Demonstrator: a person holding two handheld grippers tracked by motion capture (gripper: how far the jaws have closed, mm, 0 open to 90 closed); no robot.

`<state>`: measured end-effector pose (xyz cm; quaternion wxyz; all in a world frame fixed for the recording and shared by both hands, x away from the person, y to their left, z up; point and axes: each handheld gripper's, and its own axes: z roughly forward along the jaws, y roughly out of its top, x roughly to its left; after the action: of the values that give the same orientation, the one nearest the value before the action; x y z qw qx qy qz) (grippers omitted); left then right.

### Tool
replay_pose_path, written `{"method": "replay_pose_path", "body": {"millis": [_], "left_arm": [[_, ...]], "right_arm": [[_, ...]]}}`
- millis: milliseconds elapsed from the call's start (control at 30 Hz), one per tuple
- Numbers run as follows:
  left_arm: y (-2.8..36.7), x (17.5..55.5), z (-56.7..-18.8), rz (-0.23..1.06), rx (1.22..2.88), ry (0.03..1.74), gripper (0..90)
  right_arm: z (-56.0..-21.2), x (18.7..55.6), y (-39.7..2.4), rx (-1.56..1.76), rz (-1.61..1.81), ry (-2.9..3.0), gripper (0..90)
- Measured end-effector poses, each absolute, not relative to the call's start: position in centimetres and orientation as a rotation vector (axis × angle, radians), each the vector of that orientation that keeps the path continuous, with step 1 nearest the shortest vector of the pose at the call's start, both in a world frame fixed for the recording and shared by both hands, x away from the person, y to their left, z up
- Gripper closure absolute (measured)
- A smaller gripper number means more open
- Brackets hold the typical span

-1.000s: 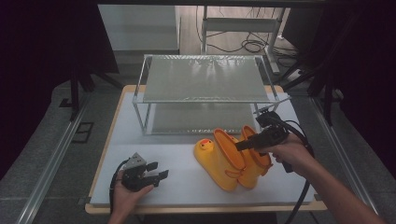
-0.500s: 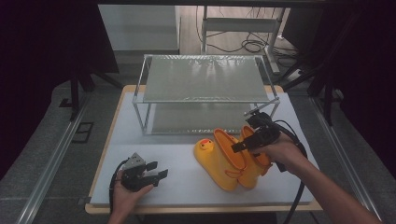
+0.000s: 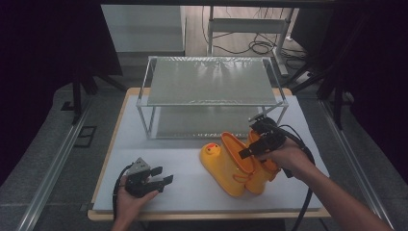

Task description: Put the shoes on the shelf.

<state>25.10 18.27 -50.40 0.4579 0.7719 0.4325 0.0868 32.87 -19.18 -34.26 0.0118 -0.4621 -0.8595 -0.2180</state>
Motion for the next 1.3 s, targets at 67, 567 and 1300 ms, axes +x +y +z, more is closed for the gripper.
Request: {"method": "replay_pose_path", "body": {"millis": [67,567,1300], "left_arm": [[18.3,25.1,-50.4,0.214,1.901,1.065,40.0],[18.3,25.1,-50.4,0.212,1.903,1.066,40.0],[18.4,25.2,-50.5,0.206,1.902,1.069,40.0]], "right_arm": [[-34.4,32.9,-19.1,-1.44,-0.661,-2.693,51.9],[-34.6,33.3,-19.1,-1.465,-0.612,-2.706,79.2],[-33.8,34.3,-21.4,-1.46,-0.717,-2.58,82.5]]}}
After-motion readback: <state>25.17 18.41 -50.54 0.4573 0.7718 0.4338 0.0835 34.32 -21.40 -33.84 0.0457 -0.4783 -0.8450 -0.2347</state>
